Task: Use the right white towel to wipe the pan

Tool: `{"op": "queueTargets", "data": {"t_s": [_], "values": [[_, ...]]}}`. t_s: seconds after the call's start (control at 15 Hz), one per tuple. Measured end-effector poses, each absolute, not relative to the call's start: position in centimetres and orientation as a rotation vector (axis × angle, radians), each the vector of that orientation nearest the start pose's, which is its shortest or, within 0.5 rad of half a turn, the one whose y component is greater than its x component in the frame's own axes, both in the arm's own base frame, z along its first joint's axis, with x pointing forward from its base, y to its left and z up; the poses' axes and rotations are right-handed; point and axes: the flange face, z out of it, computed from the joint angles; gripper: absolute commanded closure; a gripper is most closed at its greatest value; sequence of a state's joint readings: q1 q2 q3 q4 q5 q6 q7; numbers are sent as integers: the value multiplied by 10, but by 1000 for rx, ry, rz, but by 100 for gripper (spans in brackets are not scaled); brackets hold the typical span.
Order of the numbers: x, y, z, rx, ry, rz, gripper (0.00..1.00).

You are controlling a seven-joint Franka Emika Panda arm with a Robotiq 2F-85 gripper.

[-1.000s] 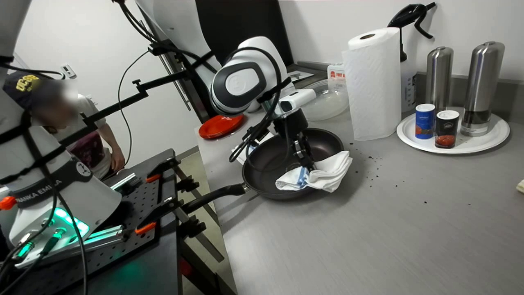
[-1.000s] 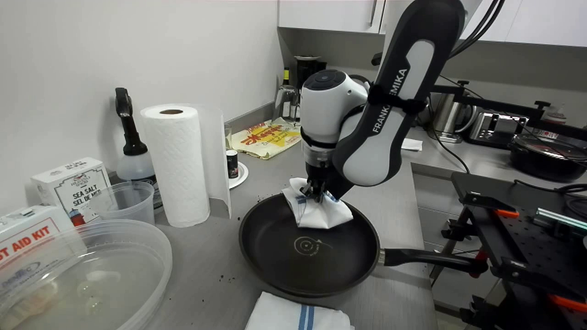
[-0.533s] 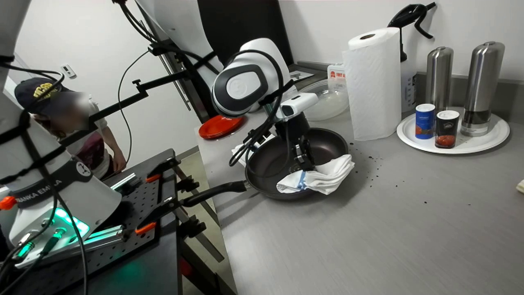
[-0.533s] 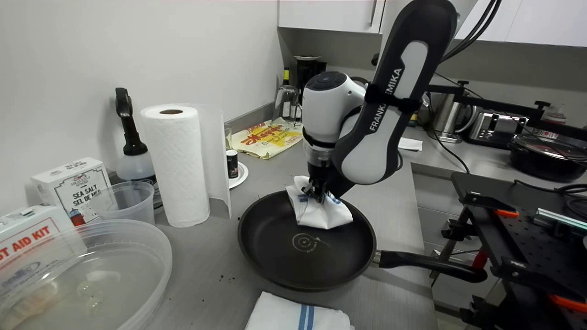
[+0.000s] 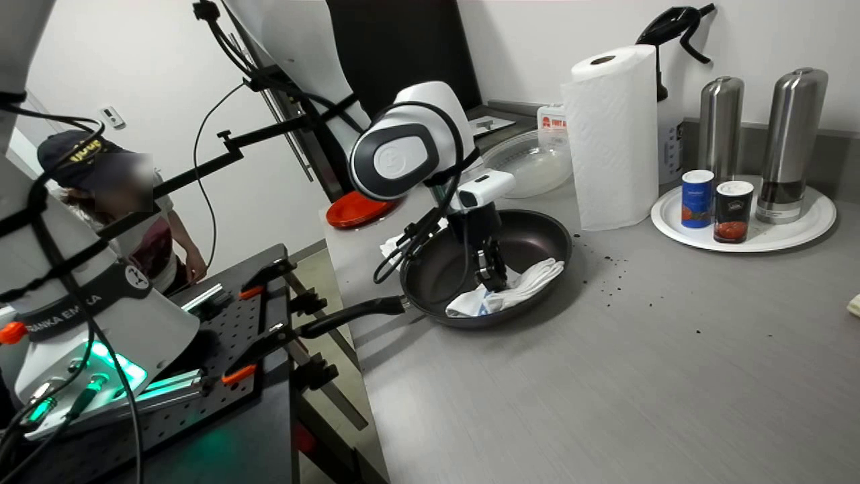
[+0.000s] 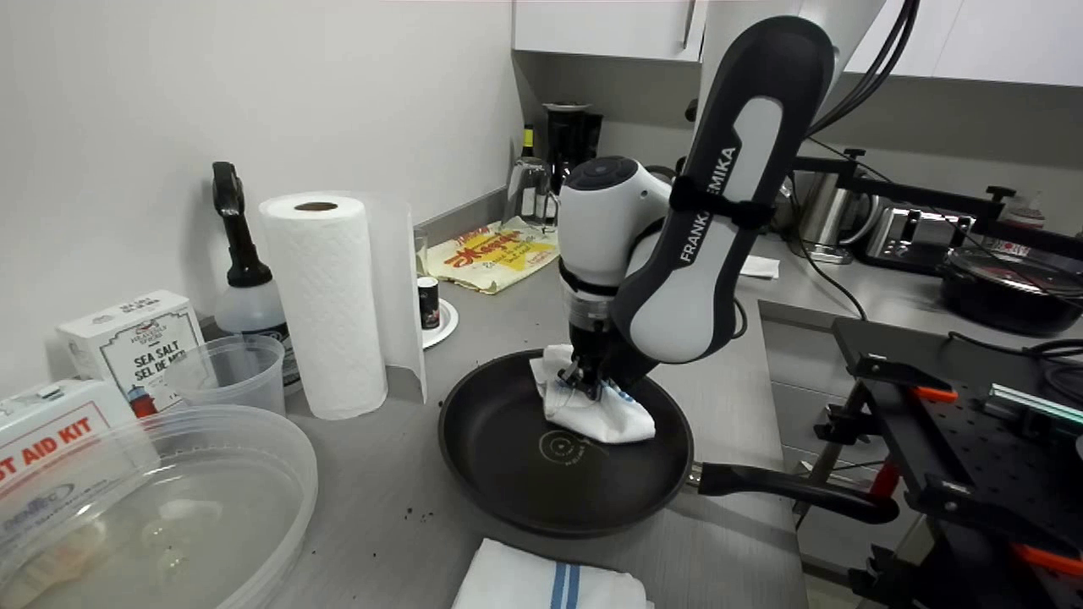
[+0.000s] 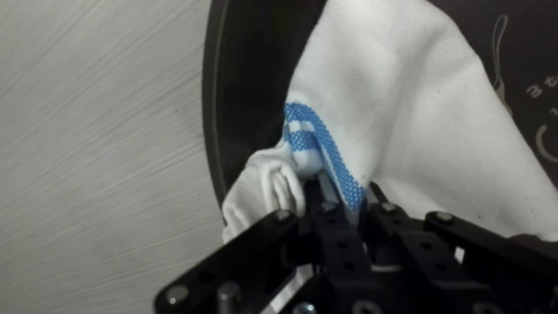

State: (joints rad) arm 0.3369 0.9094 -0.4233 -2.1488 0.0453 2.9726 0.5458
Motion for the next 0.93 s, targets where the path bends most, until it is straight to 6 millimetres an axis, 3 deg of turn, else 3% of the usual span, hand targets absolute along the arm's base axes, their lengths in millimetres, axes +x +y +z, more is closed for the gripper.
{"op": "queueTargets", "data": {"t_s": [0.13,0.47,0.93], "values": [[511,-72,5,-3334,894,-93,97],[513,-62,6,-3323,879,-96,97],[524,-5,9,-3266,788,-110,97]]}}
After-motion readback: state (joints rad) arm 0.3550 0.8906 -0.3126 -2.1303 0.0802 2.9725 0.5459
